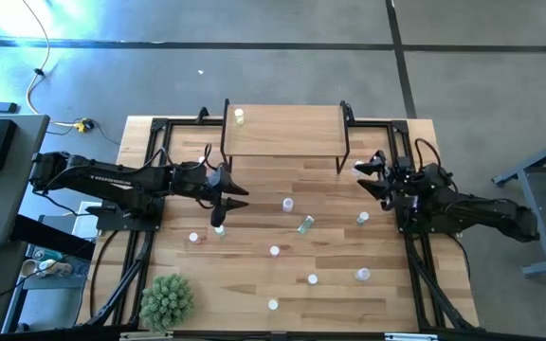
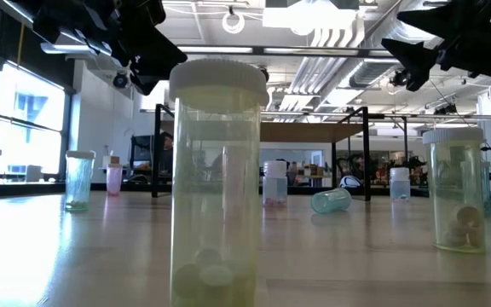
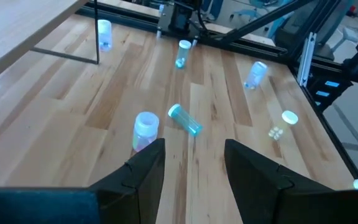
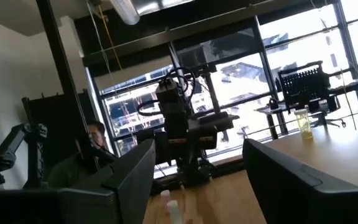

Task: Pick and place medicine bottles onto shelf by color
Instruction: Put the left transparent pill bottle on the shelf

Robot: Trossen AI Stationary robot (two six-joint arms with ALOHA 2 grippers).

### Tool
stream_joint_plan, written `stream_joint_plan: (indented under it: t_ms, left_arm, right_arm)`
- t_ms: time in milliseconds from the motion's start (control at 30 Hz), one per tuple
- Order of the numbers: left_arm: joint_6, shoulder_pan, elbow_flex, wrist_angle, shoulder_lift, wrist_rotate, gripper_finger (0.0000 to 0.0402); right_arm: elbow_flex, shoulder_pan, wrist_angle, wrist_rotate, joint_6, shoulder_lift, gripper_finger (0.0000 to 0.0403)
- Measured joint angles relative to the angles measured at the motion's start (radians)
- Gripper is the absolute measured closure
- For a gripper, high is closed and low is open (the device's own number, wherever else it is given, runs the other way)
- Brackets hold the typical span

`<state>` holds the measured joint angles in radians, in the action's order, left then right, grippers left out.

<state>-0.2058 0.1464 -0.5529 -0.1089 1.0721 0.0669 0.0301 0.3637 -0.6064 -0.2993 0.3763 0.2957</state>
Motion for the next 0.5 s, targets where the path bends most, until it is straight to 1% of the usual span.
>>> stream_joint_plan:
  t_ms: [133, 233, 433, 500]
  left_arm:
    - [0.000, 0.007, 0.000, 0.001, 0.000, 0.000, 0.0245]
    - [0.000, 0.014, 0.000, 0.001, 0.000, 0.000, 0.0245]
    - [0.000, 0.030, 0.000, 0.008, 0.000, 0.000, 0.0245]
    - [-0.003, 0.031, 0.000, 0.014, 0.000, 0.000, 0.0245]
  right_arm:
    - [0.074, 0.000, 0.014, 0.000, -0.012, 0.079, 0.0139]
    - [0.156, 0.000, 0.097, 0.000, -0.025, 0.156, 0.0127]
    - [0.310, -0.010, 0.314, 0.001, -0.046, 0.337, 0.0129]
    - [0.343, -0.037, 0.341, 0.004, -0.069, 0.400, 0.0130]
